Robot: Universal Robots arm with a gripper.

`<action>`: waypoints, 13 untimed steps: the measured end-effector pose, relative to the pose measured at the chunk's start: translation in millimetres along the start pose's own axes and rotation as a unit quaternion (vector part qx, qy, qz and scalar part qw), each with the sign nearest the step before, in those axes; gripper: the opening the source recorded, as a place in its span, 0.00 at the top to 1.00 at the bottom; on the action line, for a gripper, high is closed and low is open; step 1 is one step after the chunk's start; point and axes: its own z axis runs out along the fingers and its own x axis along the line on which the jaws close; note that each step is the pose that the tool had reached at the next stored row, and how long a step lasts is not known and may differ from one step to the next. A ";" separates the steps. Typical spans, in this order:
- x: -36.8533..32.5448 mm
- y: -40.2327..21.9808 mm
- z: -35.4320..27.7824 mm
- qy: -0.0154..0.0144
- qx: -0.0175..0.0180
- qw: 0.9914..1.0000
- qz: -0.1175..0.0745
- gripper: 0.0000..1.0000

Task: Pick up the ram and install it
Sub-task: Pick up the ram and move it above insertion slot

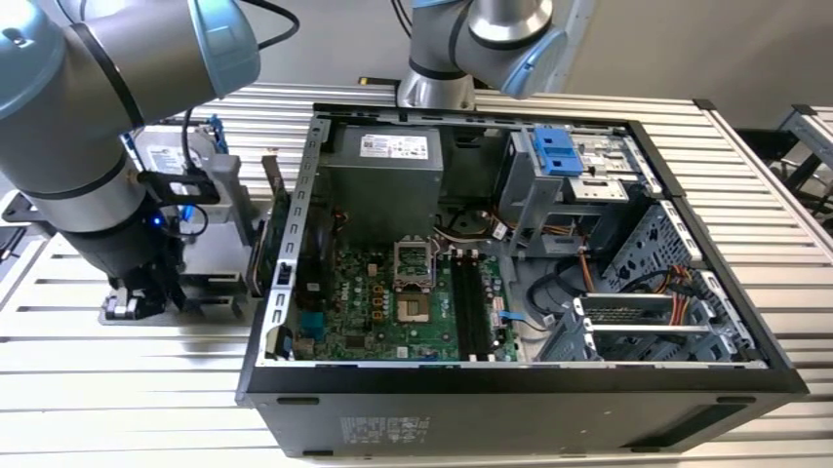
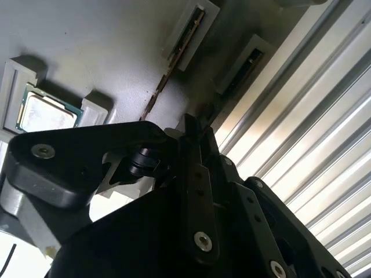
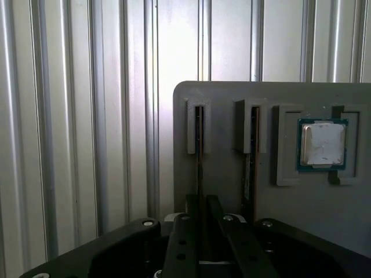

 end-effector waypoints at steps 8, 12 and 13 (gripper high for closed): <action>0.0 0.0 0.5 0.000 0.000 1.000 0.000 1.00; 0.1 0.0 0.8 0.000 0.000 1.000 0.000 1.00; 0.1 0.0 0.8 0.000 0.000 1.000 0.000 1.00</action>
